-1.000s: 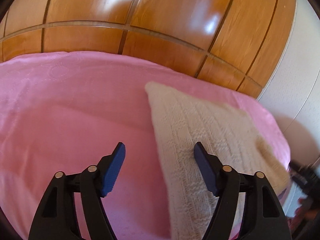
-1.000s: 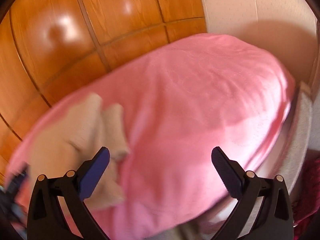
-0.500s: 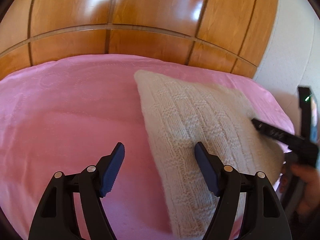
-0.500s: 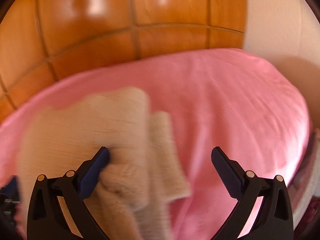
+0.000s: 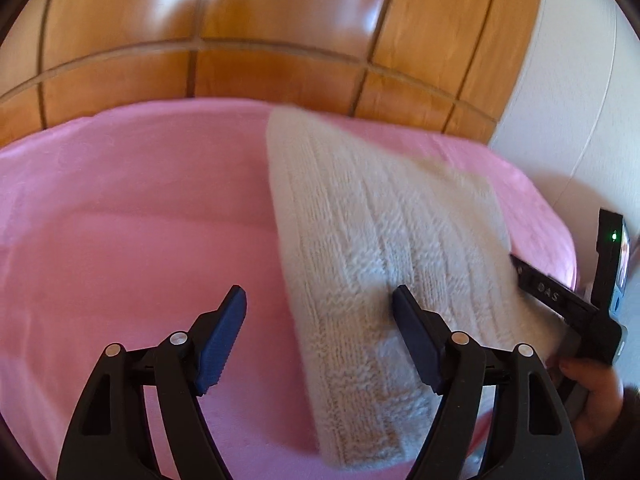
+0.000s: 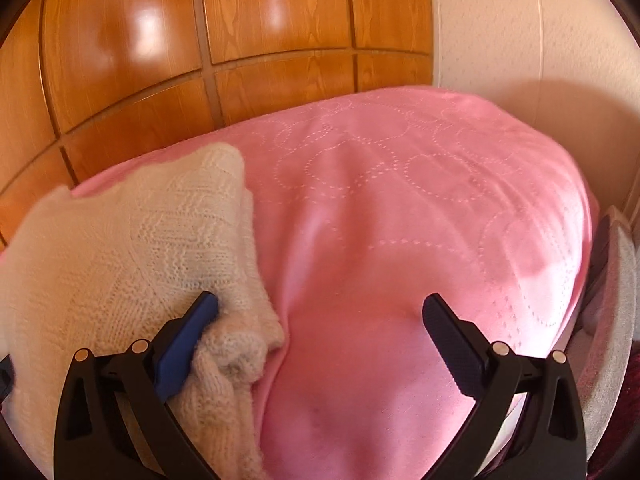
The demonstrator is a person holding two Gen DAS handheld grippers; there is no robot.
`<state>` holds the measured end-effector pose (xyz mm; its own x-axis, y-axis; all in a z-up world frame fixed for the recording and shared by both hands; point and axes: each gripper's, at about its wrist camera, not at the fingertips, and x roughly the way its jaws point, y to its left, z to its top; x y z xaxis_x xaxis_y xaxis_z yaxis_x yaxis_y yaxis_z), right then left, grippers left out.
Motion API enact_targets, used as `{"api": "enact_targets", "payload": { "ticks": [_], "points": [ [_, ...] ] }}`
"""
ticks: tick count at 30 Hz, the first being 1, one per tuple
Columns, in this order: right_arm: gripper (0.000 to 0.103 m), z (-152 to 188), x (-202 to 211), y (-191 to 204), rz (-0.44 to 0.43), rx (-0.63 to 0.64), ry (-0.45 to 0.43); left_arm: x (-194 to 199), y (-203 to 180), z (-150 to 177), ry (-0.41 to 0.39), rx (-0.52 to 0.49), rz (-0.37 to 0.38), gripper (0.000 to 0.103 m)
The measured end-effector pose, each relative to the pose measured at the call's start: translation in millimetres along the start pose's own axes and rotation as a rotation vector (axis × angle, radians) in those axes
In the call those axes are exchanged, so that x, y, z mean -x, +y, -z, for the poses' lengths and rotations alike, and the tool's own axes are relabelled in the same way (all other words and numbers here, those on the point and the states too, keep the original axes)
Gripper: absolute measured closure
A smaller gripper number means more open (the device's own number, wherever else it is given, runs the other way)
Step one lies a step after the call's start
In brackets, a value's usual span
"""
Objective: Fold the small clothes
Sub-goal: 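Smooth the folded sweater with the left tool while the right tool presses its edge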
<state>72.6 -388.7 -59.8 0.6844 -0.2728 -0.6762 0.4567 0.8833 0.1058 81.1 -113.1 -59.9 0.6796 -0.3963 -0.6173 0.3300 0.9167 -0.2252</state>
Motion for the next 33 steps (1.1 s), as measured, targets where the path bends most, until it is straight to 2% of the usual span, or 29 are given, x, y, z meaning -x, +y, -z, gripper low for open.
{"api": "enact_targets", "payload": {
  "ticks": [3,6,9,11,14,16,18,20,23,27,33],
  "points": [
    [0.002,-13.3,22.4,1.2,-0.029,-0.003,-0.02,13.0,-3.4,-12.8,-0.068,-0.009,-0.017,0.029],
    [0.002,-33.8,38.0,14.5,-0.051,0.026,-0.065,8.8,-16.2,-26.2,-0.083,-0.053,-0.003,0.029],
    [0.002,-45.3,33.6,34.8,-0.061,0.09,-0.043,-9.3,-32.3,-37.9,-0.045,-0.128,-0.028,0.029],
    [0.002,-51.4,23.5,48.0,-0.05,0.132,-0.03,-32.0,-39.8,-45.2,0.019,-0.171,-0.076,0.028],
    [0.002,-55.6,-1.5,62.6,-0.027,0.171,0.017,-52.8,-40.5,-48.5,0.038,-0.195,-0.111,0.014],
    [0.002,-53.1,-26.9,66.0,0.01,0.183,0.065,-66.4,-36.9,-49.5,0.07,-0.196,-0.103,0.011],
    [0.002,-43.9,-45.1,65.8,0.021,0.197,0.086,-75.0,-26.9,-49.9,0.082,-0.162,-0.07,0.007],
    [0.002,-40.9,-57.2,61.9,0.014,0.184,0.066,-80.3,-17.3,-47.4,0.088,-0.113,-0.026,0.006],
    [0.002,-44.6,-61.7,57.0,0.009,0.161,0.073,-77.9,-14.3,-41.5,0.062,-0.09,-0.015,0.006],
    [0.002,-40.0,-57.6,60.4,0.037,0.195,0.022,-71.3,-10.8,-36.9,0.072,-0.038,0.003,0.006],
    [0.002,-32.7,-50.3,60.4,0.055,0.201,-0.022,-54.0,7.8,-26.2,0.127,0.152,0.114,0.006]
  ]
}}
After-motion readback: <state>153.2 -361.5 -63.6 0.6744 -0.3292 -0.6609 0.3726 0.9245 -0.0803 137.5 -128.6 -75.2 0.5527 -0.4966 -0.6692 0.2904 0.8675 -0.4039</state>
